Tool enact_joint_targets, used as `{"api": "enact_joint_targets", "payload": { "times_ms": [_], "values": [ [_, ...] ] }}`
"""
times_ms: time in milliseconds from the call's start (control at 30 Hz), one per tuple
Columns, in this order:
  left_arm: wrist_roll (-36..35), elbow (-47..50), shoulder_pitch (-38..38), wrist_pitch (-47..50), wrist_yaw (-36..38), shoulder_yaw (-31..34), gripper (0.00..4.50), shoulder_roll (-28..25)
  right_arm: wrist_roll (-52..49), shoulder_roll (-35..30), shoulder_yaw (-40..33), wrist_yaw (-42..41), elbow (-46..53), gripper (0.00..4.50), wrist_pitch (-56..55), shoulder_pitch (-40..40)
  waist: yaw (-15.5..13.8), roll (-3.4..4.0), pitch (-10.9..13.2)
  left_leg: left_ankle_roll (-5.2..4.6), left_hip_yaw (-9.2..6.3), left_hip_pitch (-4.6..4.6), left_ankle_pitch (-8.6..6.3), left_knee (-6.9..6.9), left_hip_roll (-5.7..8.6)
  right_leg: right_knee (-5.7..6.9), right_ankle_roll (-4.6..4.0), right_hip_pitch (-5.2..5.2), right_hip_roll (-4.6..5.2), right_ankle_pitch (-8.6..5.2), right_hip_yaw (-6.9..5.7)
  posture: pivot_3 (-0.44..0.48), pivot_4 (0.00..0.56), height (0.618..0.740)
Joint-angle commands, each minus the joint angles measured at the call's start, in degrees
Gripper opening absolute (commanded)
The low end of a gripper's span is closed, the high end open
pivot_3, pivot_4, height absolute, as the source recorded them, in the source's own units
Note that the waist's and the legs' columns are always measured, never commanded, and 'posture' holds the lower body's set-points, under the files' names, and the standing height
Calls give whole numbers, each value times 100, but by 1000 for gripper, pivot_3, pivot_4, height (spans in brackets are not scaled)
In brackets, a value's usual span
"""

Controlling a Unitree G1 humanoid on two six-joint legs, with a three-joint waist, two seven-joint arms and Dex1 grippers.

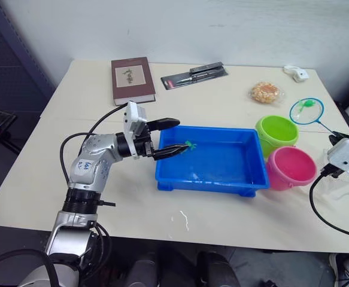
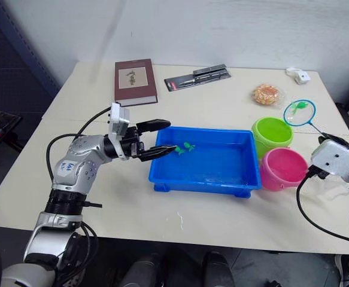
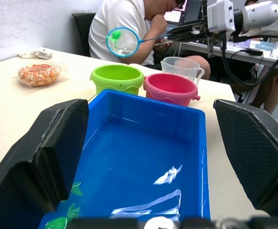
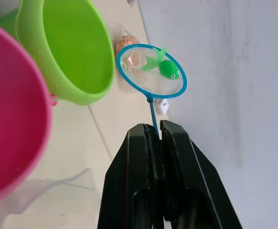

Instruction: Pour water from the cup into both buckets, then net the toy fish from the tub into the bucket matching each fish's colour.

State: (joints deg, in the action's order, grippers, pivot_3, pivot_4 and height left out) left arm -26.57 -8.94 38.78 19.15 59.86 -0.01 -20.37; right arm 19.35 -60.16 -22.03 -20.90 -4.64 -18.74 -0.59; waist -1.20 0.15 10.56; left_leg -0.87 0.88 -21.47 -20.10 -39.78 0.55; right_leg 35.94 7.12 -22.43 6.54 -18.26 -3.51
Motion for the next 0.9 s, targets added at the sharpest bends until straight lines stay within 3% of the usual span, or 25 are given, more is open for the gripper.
{"api": "enact_joint_targets", "payload": {
  "times_ms": [33,267,700,767,900],
  "values": [
    [-48,158,49,-115,-34,58,4488,9,765,-316,146,624,-170,0,-608,28,2,0,0,1,0,0,0,0,0,0,0,0,0,0,0,0,150,738],
    [-51,156,17,-156,-41,51,4488,13,1938,-580,495,1458,-382,0,-714,-32,3,0,0,2,3,0,1,0,0,0,0,0,0,0,2,0,150,738],
    [-47,113,5,-221,-3,41,4488,16,1983,-687,486,1599,-568,0,-638,19,7,0,0,3,4,0,1,1,-1,0,0,0,-1,0,1,0,150,738],
    [-54,134,-44,-226,17,78,4488,-40,1324,-446,194,1447,-302,0,-651,18,7,0,0,3,4,0,1,0,-1,0,0,0,-1,0,1,0,150,738],
    [-102,121,-220,-202,177,280,4488,-420,-1435,99,-119,-156,593,0,-4,-24,44,-2,1,6,0,2,2,4,-7,-3,0,2,-6,0,-2,0,150,738]
  ]
}}
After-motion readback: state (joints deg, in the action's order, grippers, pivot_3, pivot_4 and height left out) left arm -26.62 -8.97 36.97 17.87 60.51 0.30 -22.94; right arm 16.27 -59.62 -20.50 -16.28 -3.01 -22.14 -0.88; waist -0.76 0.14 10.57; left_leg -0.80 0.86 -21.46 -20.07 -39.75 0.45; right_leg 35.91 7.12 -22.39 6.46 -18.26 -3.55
